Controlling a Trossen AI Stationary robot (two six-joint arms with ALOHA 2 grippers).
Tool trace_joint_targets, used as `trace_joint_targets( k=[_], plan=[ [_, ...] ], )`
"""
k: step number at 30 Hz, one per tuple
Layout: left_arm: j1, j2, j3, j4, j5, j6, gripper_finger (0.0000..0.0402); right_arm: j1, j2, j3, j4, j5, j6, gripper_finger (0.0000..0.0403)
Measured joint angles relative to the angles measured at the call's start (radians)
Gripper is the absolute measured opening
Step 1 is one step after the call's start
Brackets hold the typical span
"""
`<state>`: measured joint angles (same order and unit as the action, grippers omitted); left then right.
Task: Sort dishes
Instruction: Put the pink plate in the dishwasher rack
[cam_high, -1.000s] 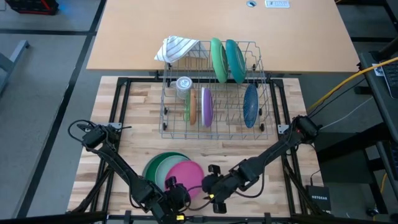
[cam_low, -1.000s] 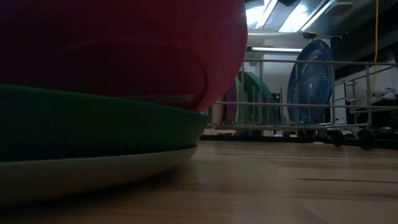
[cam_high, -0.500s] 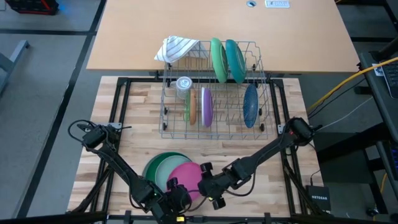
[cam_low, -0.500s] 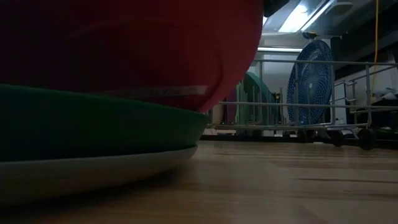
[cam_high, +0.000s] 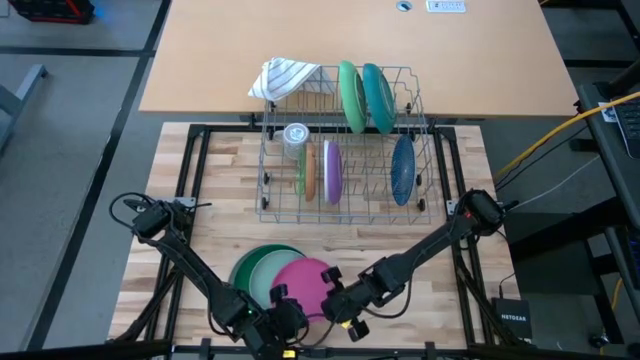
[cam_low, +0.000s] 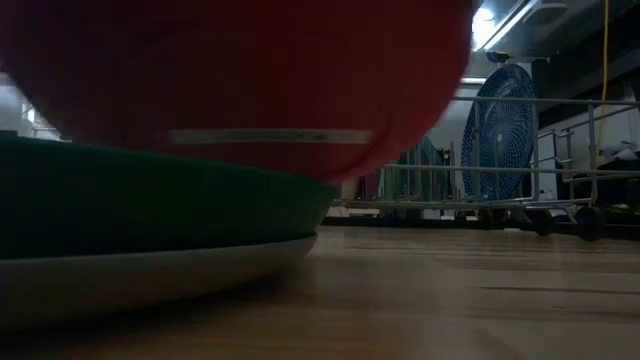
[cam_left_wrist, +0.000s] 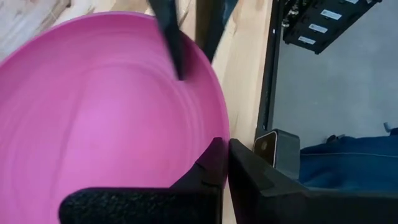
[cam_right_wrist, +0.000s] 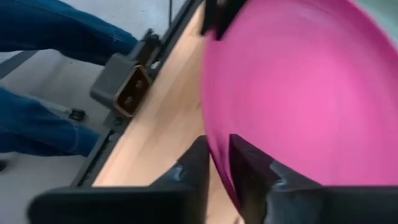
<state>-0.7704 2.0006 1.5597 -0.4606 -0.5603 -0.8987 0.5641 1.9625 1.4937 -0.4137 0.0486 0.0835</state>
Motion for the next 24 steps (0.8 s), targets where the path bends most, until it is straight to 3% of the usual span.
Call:
trace_joint_targets(
  k=[6, 12, 24],
  plan=[
    [0.0, -0.001, 0.0, -0.005, -0.001, 0.068, 0.0004, 0.001, 0.0, 0.0, 0.005, -0.066, -0.009, 0.0015],
    [0.0, -0.001, 0.0, 0.001, 0.003, 0.185, 0.0008, 0.008, 0.0, 0.0, 0.017, -0.065, -0.037, 0.0025],
    [0.062, 0.0, 0.0, 0.003, 0.067, 0.241, 0.0106, 0.004, 0.0, 0.019, 0.065, -0.055, -0.035, 0.0017]
  ],
)
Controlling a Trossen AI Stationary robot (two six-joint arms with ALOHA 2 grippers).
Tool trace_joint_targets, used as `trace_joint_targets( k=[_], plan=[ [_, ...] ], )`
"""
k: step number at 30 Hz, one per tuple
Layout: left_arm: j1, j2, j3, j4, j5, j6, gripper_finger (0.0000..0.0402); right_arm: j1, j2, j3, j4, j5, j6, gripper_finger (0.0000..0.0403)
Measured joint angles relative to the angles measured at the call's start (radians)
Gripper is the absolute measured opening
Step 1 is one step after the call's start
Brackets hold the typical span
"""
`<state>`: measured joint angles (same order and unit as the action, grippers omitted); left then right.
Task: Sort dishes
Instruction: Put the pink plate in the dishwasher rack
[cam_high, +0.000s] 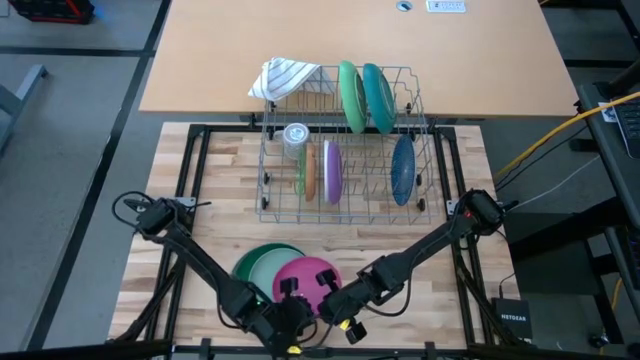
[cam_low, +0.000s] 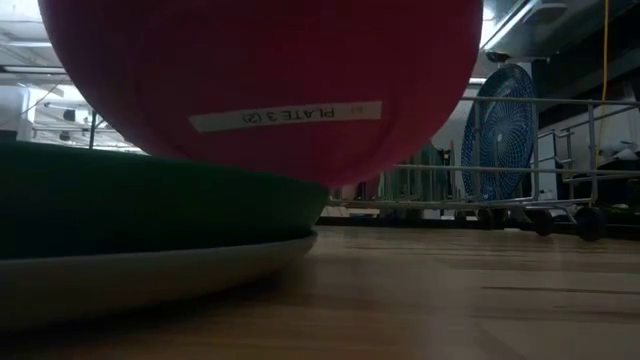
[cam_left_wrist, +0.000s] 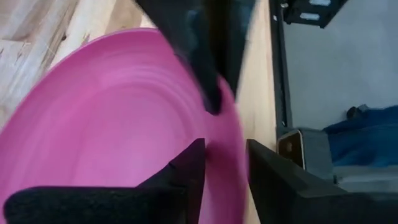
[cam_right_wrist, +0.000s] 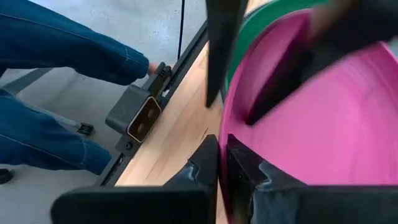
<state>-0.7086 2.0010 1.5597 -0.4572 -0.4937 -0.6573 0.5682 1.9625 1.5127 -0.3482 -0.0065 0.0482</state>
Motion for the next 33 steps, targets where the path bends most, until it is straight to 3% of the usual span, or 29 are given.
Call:
trace_joint_targets(
  k=[4, 11, 25, 33],
  plan=[
    [0.015, 0.0, 0.0, 0.0, 0.004, -0.037, 0.0095, 0.0, 0.0, 0.027, -0.04, -0.004, 0.001, 0.0019],
    [0.014, 0.0, 0.003, 0.0, -0.012, -0.033, 0.0013, 0.0, 0.0, 0.07, -0.09, 0.04, 0.132, 0.003],
    [0.016, 0.002, 0.001, 0.004, -0.01, -0.06, 0.0006, 0.002, -0.001, 0.075, -0.103, 0.059, 0.278, 0.0145],
    [0.01, -0.003, 0.0, 0.027, -0.025, -0.123, 0.0006, 0.031, -0.045, 0.074, -0.156, 0.131, 0.306, 0.0141]
  ],
)
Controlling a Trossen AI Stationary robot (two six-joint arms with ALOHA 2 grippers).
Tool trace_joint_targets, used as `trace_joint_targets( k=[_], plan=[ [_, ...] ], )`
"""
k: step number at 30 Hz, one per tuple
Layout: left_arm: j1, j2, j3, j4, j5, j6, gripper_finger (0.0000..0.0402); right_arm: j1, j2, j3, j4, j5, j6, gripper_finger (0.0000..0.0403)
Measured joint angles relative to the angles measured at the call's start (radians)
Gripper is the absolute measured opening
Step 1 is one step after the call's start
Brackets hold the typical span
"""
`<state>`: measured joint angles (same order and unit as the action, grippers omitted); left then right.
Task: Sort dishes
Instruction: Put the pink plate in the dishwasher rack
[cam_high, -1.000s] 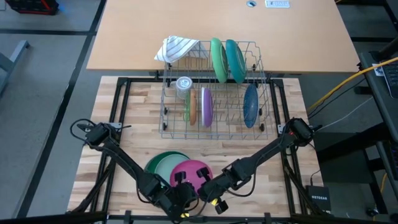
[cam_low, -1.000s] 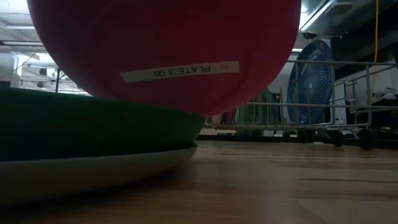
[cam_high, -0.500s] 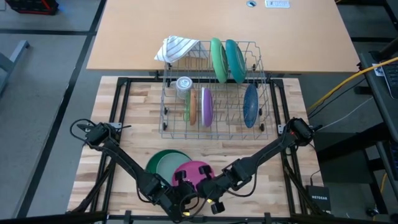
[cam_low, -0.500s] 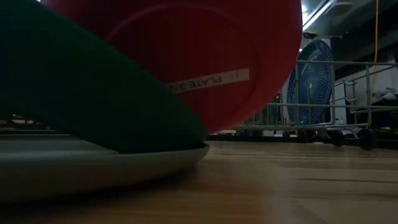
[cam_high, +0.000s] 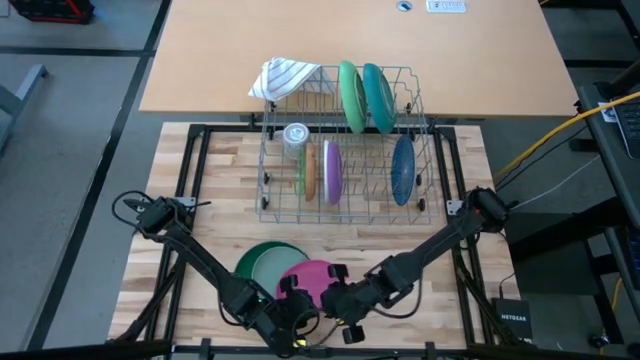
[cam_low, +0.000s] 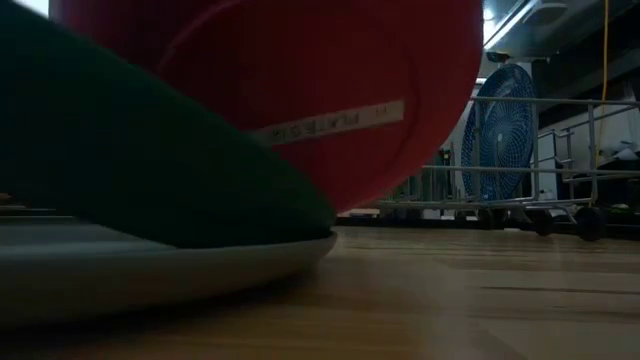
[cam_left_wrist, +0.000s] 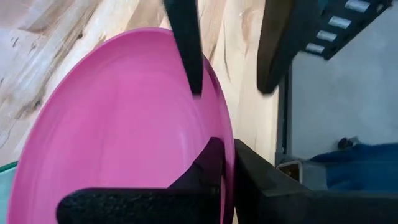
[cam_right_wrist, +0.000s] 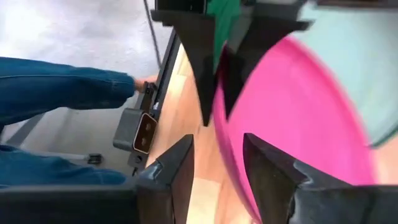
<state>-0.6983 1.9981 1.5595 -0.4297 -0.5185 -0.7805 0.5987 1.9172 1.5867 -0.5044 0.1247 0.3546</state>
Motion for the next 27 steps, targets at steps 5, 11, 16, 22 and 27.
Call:
trace_joint_targets(
  k=[5, 11, 16, 22, 27],
  plan=[
    [-0.006, -0.024, 0.0, 0.03, -0.038, -0.013, 0.0003, 0.027, -0.081, 0.0, -0.102, 0.096, -0.012, 0.0137],
    [-0.009, -0.074, 0.026, 0.033, -0.093, -0.018, 0.0003, 0.029, -0.199, 0.0, -0.266, 0.218, 0.032, 0.0136],
    [-0.005, -0.106, 0.042, 0.046, -0.13, -0.024, 0.0004, 0.03, -0.313, -0.001, -0.4, 0.333, 0.09, 0.0136],
    [0.018, -0.11, 0.042, 0.255, -0.169, -0.01, 0.0003, 0.03, -0.47, -0.001, -0.571, 0.466, 0.206, 0.0136],
    [0.07, -0.11, 0.043, 0.469, -0.189, 0.087, 0.0005, 0.03, -0.599, -0.001, -0.71, 0.634, 0.33, 0.0136]
  ],
)
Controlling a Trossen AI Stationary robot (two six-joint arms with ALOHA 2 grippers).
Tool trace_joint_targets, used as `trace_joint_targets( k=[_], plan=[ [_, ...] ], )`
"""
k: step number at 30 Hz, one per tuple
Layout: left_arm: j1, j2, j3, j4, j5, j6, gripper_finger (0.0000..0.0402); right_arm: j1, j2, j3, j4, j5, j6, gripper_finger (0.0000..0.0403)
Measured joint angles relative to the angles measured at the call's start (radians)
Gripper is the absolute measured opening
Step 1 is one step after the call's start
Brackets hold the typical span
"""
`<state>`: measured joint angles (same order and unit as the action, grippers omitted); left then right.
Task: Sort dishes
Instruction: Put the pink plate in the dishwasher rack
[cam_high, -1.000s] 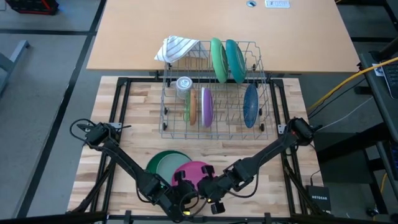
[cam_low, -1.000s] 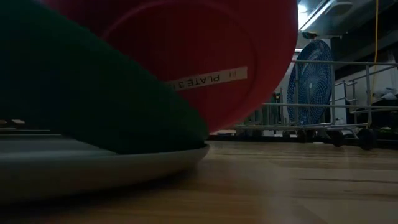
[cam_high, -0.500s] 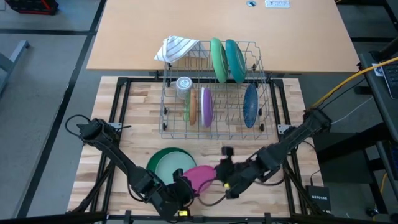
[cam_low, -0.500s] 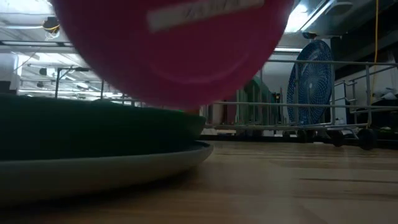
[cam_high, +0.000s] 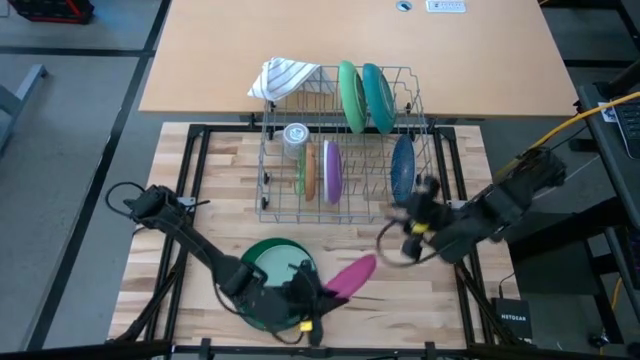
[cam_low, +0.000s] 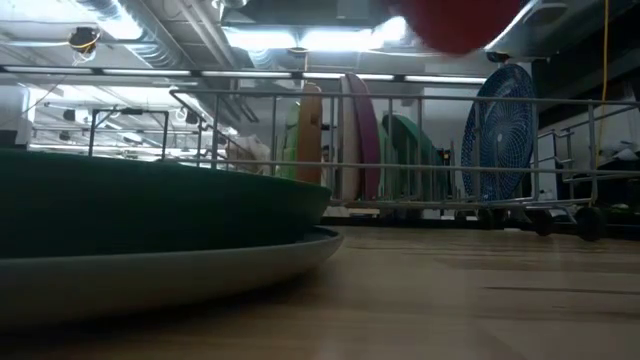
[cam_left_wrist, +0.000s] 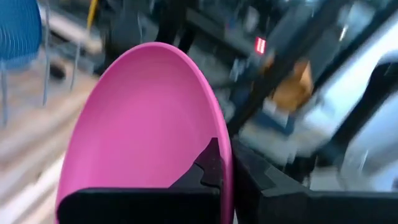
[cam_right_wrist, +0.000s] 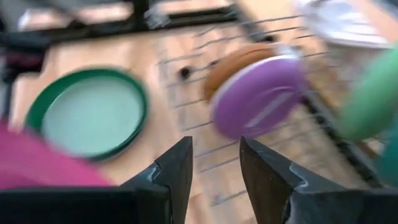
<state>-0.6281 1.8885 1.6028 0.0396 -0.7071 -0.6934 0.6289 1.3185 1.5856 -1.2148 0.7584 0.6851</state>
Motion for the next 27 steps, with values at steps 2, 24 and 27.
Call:
trace_joint_targets(
  k=[2, 24, 27],
  plan=[
    [0.034, 0.0, 0.0, 0.097, -0.011, 0.02, 0.0003, 0.0, -0.047, 0.0, -0.055, 0.067, 0.054, 0.0136],
    [0.449, -0.002, 0.001, 0.313, -0.056, -0.082, 0.0002, -0.001, -0.407, -0.142, -0.356, 0.28, 0.386, 0.0136],
    [0.466, -0.002, 0.001, 0.301, -0.107, -0.083, 0.0002, -0.001, -0.462, -0.23, -0.357, 0.279, 0.425, 0.0136]
  ],
)
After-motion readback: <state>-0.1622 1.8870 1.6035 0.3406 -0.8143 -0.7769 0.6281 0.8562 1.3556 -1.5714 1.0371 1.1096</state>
